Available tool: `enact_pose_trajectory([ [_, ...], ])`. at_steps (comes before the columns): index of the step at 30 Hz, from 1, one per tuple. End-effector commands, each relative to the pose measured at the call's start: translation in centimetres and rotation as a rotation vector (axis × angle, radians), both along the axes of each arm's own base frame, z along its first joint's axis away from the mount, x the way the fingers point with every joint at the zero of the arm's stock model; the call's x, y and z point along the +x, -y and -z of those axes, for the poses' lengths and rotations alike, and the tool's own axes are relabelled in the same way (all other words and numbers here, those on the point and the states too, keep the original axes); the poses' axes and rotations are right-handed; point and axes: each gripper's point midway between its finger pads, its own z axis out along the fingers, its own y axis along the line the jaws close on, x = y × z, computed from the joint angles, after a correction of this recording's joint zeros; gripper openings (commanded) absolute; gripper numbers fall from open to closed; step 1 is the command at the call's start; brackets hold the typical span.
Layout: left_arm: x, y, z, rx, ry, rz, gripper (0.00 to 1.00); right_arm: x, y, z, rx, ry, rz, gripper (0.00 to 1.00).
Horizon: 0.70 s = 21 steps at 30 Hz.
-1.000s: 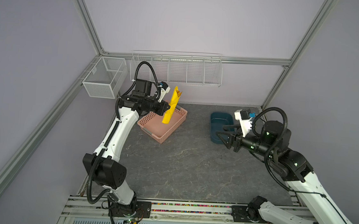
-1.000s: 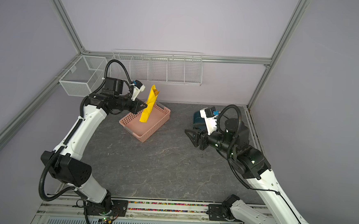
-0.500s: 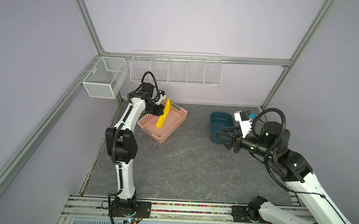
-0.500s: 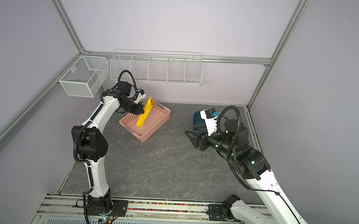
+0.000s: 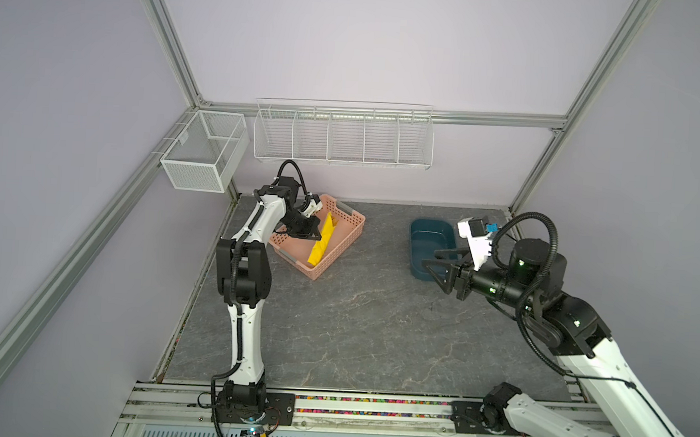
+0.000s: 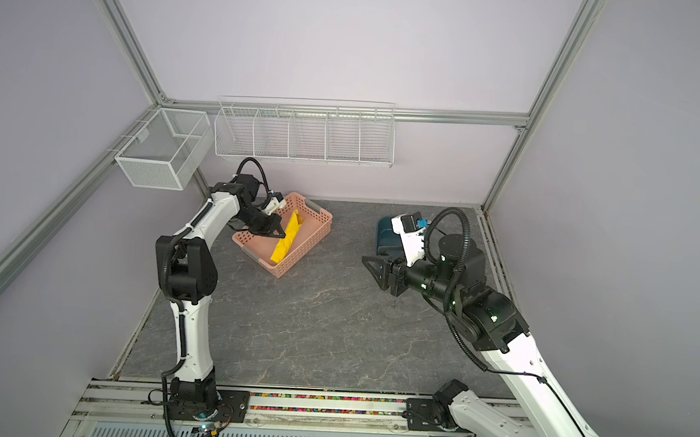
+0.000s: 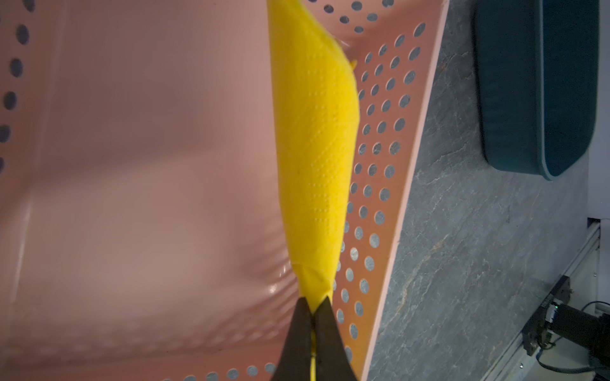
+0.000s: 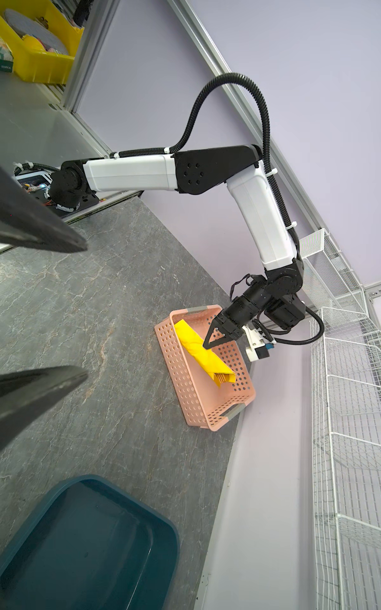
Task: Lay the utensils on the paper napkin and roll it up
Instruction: 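Lower the napkin roll into the pink basket with the left gripper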
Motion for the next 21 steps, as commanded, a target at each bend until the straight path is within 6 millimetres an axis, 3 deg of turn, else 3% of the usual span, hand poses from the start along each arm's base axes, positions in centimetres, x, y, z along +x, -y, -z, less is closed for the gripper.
enact_pose_trajectory([
  [1, -1.2, 1.0, 0.7, -0.078, -0.074, -0.035, 0.00, -0.5, 0.3, 0.0, 0.015, -0.003, -0.003, 0.58],
  [16, -0.9, 4.6, 0.1, -0.427, -0.117, -0.307, 0.00, -0.8, 0.3, 0.1, 0.032, -0.011, -0.006, 0.57],
  [21, -0.3, 7.2, -1.0, -0.509, -0.097, -0.336, 0.00, -0.9, 0.4, 0.3, 0.028, -0.011, -0.006, 0.57],
])
